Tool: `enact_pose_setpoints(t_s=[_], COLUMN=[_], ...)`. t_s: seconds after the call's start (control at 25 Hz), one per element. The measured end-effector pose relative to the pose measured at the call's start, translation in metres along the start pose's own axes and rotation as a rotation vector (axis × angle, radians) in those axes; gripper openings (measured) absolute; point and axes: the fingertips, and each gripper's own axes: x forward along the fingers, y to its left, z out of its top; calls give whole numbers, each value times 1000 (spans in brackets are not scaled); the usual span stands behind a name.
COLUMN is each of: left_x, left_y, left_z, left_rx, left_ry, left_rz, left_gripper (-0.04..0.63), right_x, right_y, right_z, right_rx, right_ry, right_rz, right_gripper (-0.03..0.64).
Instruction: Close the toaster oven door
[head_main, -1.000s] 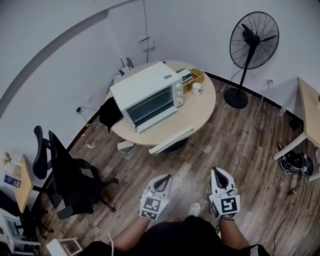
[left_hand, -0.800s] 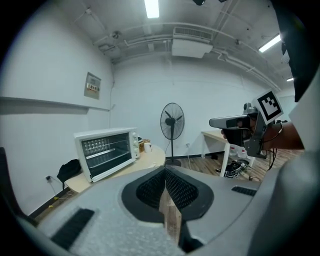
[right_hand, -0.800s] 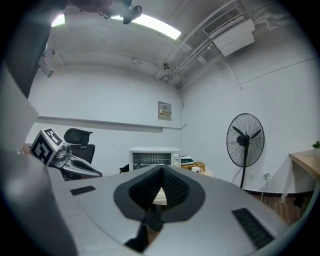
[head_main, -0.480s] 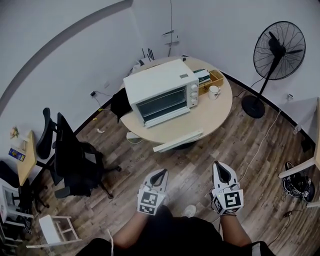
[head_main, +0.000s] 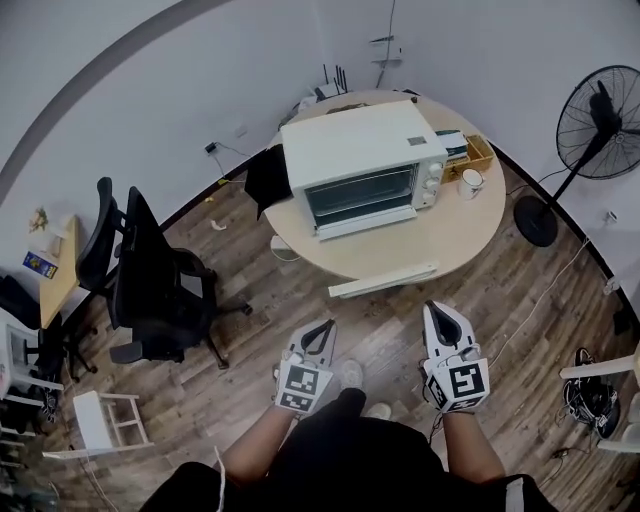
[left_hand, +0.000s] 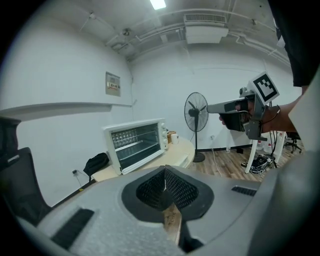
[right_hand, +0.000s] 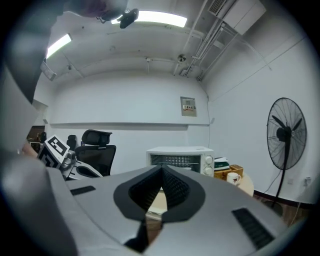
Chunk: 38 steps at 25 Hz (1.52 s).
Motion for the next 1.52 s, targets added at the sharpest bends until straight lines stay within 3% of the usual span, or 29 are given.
enact_pose_setpoints(t_s=[0.32, 0.6, 0.8, 1.0, 1.12, 1.32, 1.52], left_x=[38, 71, 84, 98, 107, 117, 130], left_y=[36, 57, 51, 53, 50, 47, 43], left_z=[-12, -22, -17, -26, -39, -64, -94], left_rx=[-15, -8, 79, 114, 245, 476, 563], left_ry=[38, 57, 75, 133, 200, 316, 409], left_rz=[-30, -96, -141, -114, -91, -72, -68], left_gripper=[8, 8, 9, 11, 84, 119, 147], right_x=[72, 126, 145, 165, 177, 193, 200], right_y=[-4, -12, -26, -40, -46, -48, -51], right_z=[-13, -2, -4, -3, -5, 1, 9], right_rx=[-3, 61, 66, 59, 59, 57, 46], right_ry=[56, 32, 50, 51, 66, 41, -1], right_rz=[45, 50, 42, 72, 123, 208, 207], right_gripper=[-3, -3, -3, -3, -3, -3, -3])
